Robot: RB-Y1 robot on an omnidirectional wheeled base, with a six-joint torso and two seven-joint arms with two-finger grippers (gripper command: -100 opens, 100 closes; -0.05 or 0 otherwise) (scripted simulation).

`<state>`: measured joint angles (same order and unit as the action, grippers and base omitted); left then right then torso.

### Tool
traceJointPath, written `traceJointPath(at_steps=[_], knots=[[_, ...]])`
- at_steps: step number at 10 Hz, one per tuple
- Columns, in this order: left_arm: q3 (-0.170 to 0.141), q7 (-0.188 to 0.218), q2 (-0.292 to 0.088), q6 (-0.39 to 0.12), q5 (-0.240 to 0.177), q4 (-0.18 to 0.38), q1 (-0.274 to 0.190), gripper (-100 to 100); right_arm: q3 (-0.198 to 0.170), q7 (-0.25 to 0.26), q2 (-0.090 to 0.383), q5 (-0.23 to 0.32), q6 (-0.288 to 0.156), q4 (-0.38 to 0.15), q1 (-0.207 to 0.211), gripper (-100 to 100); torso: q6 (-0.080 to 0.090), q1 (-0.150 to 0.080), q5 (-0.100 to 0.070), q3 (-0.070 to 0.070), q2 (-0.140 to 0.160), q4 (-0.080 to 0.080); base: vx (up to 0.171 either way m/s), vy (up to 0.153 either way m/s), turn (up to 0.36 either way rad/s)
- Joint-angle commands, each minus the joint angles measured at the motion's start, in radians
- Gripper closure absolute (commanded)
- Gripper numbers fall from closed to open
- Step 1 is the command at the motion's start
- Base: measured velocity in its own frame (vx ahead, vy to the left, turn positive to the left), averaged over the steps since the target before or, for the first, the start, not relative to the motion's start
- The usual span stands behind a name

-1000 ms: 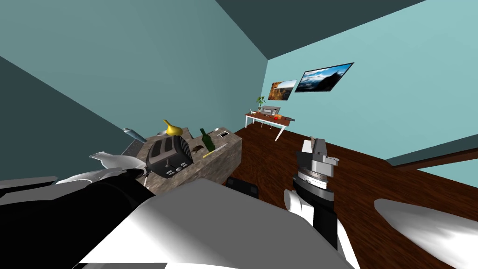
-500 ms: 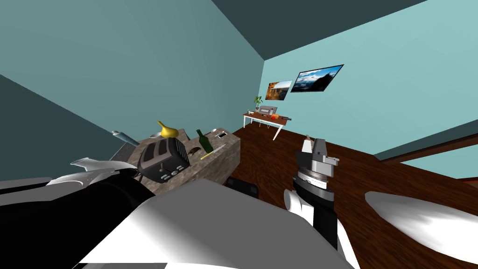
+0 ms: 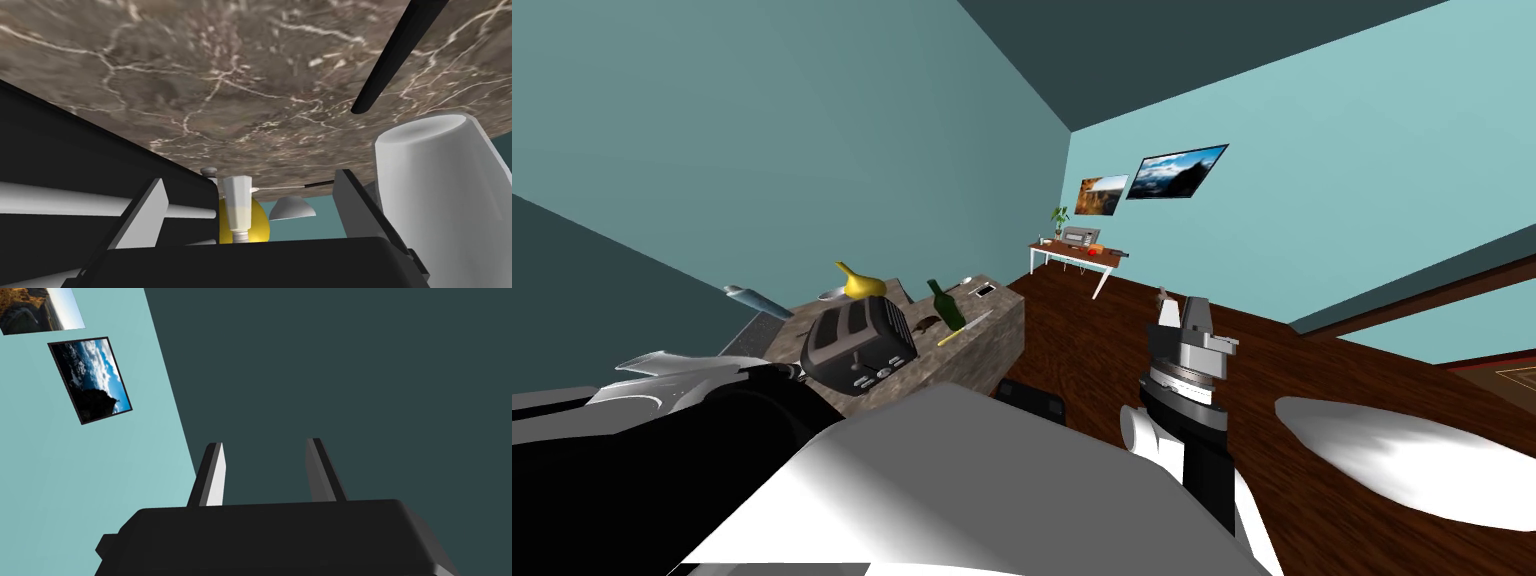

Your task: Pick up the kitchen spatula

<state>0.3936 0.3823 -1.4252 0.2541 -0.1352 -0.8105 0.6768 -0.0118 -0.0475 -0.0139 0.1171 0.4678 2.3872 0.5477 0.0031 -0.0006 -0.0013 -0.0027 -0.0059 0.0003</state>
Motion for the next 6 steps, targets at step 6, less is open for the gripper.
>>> traceJointPath(at_steps=[6], knots=[[-0.074, 0.131, 0.015, 0.114, 0.157, 0.042, 0.056, -100, 0.000, 0.000, 0.000, 0.000, 0.000, 0.000, 0.000, 0, 0.004, -0.001, 0.000, -0.002, -0.004, 0.000, 0.007, 0.017, -0.068]])
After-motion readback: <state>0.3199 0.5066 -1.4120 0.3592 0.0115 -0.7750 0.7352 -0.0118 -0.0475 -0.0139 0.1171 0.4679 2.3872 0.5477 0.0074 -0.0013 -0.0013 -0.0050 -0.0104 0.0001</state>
